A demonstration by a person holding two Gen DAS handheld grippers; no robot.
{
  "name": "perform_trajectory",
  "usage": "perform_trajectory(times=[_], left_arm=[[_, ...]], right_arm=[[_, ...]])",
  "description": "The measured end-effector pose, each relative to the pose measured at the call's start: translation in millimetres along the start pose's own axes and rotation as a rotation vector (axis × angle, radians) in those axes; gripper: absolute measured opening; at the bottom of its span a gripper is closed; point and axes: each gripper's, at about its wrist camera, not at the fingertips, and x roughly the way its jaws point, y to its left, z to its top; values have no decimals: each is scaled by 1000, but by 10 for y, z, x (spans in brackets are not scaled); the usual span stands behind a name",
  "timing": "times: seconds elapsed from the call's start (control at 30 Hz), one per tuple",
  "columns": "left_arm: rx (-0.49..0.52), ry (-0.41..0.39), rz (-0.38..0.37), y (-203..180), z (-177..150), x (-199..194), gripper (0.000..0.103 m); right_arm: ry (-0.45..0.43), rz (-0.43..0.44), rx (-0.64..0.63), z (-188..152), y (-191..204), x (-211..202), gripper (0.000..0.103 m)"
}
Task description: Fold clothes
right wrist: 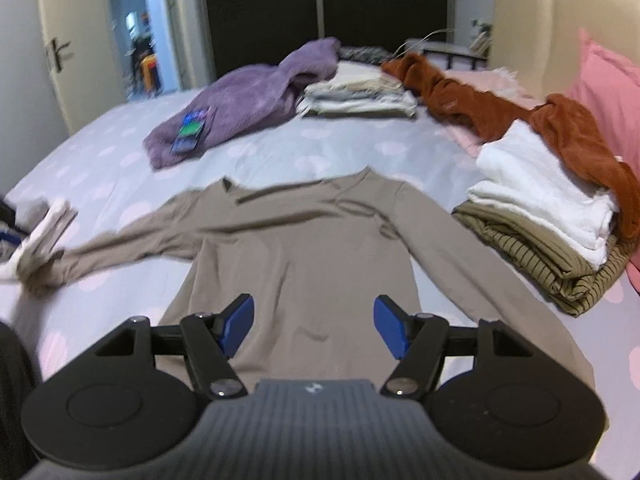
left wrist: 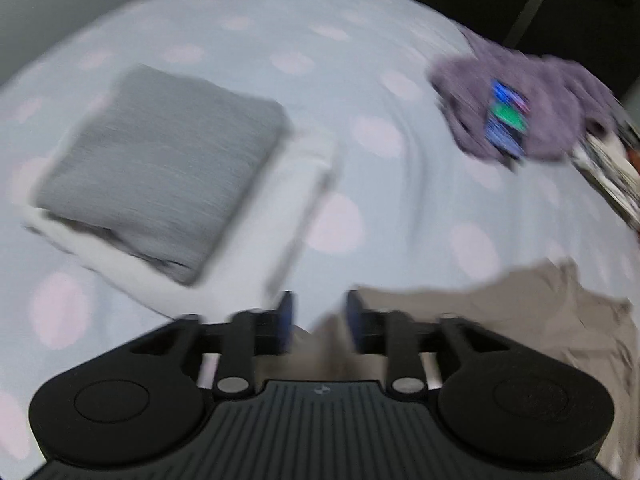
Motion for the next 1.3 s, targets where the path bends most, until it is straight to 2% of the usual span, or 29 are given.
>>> perform_trajectory(times=[0.03, 0.07, 0.17, 0.23, 0.3, 0.43, 0.6, 0.7, 0.77, 0.8, 0.83, 0.87, 0.9, 0.93, 0.97, 1.13, 1.3], left_arm=[[4, -20, 24, -14, -30, -76, 41], [14, -25, 3, -54, -100, -165, 41], [105, 19, -166, -316, -449, -409, 41], [187, 81, -275, -593, -805, -505, 41], [281, 123, -353, -882, -1226, -574, 41], [504, 156, -383, -1396, -1942, -634, 41], [580, 292, -433, -1623, -2502, -510, 42], [584, 334, -420, -1631, -2650, -368, 42], [566, 352, -430, -1615, -2718, -307, 42], [562, 358, -433, -1613, -2749, -280, 42], [561, 367, -439, -1620, -2762, -245, 41], [561, 379, -445, -1631, -2765, -205, 29], [559, 396, -450, -1628, -2771, -192, 3], [548, 415, -466, -1618, -2752, -207, 2], [532, 434, -489, -1610, -2718, -230, 2], [538, 468, -573, -1507, -2547, -537, 2], [557, 542, -653, -1374, -2339, -833, 1]], right_arm=[[24, 4, -9, -6, -50, 11, 69], [47, 8, -18, -12, -102, 22, 69], [115, -6, -3, -62, -353, 86, 69], [161, -19, 27, -106, -543, 155, 69], [211, -31, 51, -159, -727, 242, 69], [317, -11, 41, -303, -958, 432, 69], [442, 25, 46, -519, -1159, 620, 69], [479, 35, 96, -621, -1300, 703, 67], [502, 52, 112, -679, -1364, 747, 60], [514, 63, 116, -704, -1387, 767, 53], [528, 74, 120, -730, -1410, 789, 42], [544, 92, 129, -754, -1427, 818, 34], [556, 116, 141, -765, -1433, 851, 23], [561, 123, 146, -758, -1429, 852, 14], [565, 131, 149, -749, -1424, 850, 10], [547, 193, 118, -481, -1314, 604, 7], [528, 226, 77, -118, -1252, 110, 6]])
